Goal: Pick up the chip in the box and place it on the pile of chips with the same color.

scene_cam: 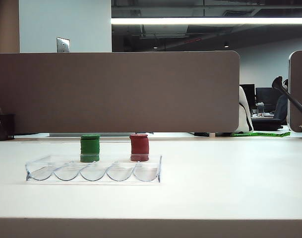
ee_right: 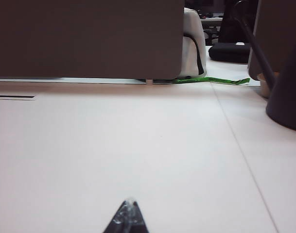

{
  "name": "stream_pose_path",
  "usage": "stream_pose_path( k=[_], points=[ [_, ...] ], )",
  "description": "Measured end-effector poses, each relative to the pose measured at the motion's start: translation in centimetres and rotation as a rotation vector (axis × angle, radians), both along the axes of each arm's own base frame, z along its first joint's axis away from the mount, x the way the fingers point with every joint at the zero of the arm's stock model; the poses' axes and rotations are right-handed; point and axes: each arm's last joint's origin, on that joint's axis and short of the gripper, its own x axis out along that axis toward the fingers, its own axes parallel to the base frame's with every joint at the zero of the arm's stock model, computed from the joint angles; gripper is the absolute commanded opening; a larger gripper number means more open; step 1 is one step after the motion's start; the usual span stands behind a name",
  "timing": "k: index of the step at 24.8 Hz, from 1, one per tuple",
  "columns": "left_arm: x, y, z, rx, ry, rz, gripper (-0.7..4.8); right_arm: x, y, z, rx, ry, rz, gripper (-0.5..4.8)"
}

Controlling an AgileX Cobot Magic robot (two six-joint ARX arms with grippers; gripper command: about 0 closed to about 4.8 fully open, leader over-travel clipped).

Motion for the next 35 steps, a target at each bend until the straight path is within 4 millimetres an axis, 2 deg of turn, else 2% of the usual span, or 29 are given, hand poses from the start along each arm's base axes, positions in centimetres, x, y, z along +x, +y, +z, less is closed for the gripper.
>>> stream_pose_path(
  k=[35],
  points=[
    [0.01,0.05,-0.04,0.015,0.003,0.017,-0.05,-0.01,0.08,-0.01,-0.001,0.001,0.026,-0.01]
  ],
)
